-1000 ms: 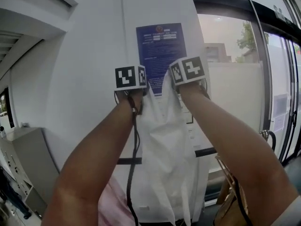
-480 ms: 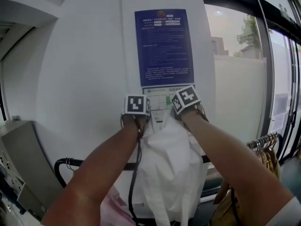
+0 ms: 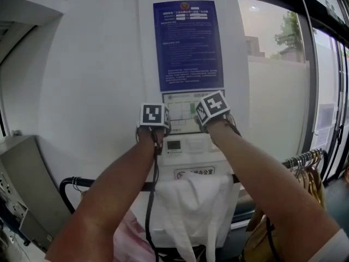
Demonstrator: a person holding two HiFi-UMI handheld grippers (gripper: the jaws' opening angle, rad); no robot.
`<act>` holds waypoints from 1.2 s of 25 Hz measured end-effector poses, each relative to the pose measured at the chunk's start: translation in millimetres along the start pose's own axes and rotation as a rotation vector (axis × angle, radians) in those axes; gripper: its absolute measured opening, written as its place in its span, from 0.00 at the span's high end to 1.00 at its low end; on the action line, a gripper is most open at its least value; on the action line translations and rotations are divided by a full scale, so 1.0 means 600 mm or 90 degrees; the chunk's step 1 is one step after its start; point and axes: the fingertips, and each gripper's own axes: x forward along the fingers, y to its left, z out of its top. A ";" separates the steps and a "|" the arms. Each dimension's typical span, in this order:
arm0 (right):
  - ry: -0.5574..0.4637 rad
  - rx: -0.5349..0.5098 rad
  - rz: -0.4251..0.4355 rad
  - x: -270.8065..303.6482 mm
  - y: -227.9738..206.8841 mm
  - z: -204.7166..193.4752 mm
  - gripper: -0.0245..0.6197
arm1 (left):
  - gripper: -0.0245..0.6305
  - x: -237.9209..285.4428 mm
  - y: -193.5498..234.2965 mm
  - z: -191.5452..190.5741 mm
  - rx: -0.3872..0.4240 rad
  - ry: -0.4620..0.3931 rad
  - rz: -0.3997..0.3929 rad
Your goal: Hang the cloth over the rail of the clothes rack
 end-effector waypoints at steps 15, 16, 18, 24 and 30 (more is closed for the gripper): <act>-0.250 -0.141 0.040 -0.267 0.128 0.137 0.81 | 0.71 -0.318 -0.142 0.174 0.030 -0.257 -0.131; -0.265 -0.148 0.036 -0.300 0.142 0.130 0.81 | 0.71 -0.353 -0.158 0.167 0.048 -0.265 -0.142; -0.289 -0.148 0.035 -0.358 0.173 0.101 0.81 | 0.71 -0.418 -0.190 0.138 0.077 -0.279 -0.173; -0.334 -0.115 0.033 -0.482 0.259 -0.032 0.82 | 0.71 -0.539 -0.245 -0.003 0.062 -0.292 -0.265; -0.306 -0.058 0.023 -0.492 0.283 -0.180 0.83 | 0.71 -0.528 -0.261 -0.148 0.023 -0.232 -0.245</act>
